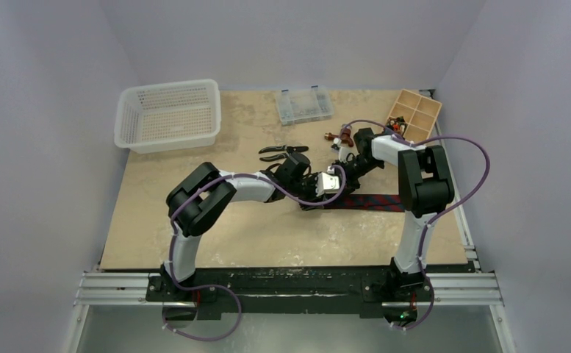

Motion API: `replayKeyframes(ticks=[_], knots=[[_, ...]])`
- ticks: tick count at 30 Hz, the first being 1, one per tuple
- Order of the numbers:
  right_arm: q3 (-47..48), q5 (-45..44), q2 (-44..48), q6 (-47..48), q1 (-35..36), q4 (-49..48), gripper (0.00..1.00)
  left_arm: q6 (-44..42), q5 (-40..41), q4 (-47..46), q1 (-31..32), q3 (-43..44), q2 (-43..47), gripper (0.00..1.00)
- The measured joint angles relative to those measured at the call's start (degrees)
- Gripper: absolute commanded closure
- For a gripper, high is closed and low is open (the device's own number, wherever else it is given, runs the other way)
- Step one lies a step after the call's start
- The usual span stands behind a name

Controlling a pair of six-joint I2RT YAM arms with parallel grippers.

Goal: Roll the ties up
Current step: Roll the tie at the center of the board.

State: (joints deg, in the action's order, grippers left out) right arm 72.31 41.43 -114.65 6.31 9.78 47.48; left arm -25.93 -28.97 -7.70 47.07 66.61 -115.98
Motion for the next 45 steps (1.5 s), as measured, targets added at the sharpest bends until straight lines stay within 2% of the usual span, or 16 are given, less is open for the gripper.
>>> replayKeyframes(ticks=[2,5,9,15,21,22,23,24,28,33,35,38,39,40,42,45], knots=[[0.0,0.0,0.0,0.0,0.0,0.0,1.00,0.2,-0.5,-0.7,-0.2,-0.3,-0.1,0.55],[0.5,0.4,-0.4,0.3,0.0,0.5,0.74,0.4,-0.7,-1.2,-0.2,-0.5,-0.1,0.55],[1.0,-0.3,-0.5,2.0,-0.6,0.6,0.55,0.4,-0.5,-1.8,-0.1,-1.1,0.3,0.55],[1.6,0.7,0.5,4.1,-2.9,2.4,0.53,0.4,0.5,-1.8,0.0,-1.6,0.9,0.55],[1.3,6.9,3.1,3.8,-3.8,2.9,0.51,0.4,0.9,-0.8,0.2,-1.1,0.9,0.55],[1.1,7.7,3.0,3.7,-3.8,2.8,0.51,0.4,1.0,-0.6,0.3,-1.0,0.9,0.66],[0.9,8.5,2.6,3.5,-3.8,2.8,0.51,0.4,1.1,-0.3,0.3,-0.8,0.9,0.79],[0.7,9.3,2.1,3.3,-3.7,2.8,0.52,0.7,1.1,0.1,0.3,-0.6,0.9,0.81],[0.6,10.8,-0.2,2.6,-3.4,2.4,0.70,1.2,0.8,2.6,0.6,0.3,0.9,0.80],[0.6,10.7,-2.0,2.9,-3.3,2.6,0.86,1.3,0.8,3.3,0.6,0.6,0.9,0.76],[0.6,10.7,-2.5,3.2,-3.3,2.9,0.99,1.3,0.8,3.6,0.6,0.7,0.9,0.73],[0.6,10.8,-2.9,3.4,-3.3,3.3,1.00,1.3,0.8,4.1,0.6,1.1,0.8,0.72],[0.7,10.8,-3.0,3.4,-3.3,3.4,0.90,1.3,0.8,4.3,0.6,1.2,0.7,0.72],[0.9,10.9,-3.2,3.4,-3.3,3.6,0.75,1.3,0.8,4.4,0.6,1.3,0.7,0.72],[1.2,11.3,-3.7,3.6,-3.3,4.1,0.56,1.2,0.7,4.7,0.6,1.4,0.7,0.72],[1.3,11.8,-4.8,3.9,-3.7,4.0,0.53,0.8,0.6,5.0,0.6,1.4,0.7,0.72]])
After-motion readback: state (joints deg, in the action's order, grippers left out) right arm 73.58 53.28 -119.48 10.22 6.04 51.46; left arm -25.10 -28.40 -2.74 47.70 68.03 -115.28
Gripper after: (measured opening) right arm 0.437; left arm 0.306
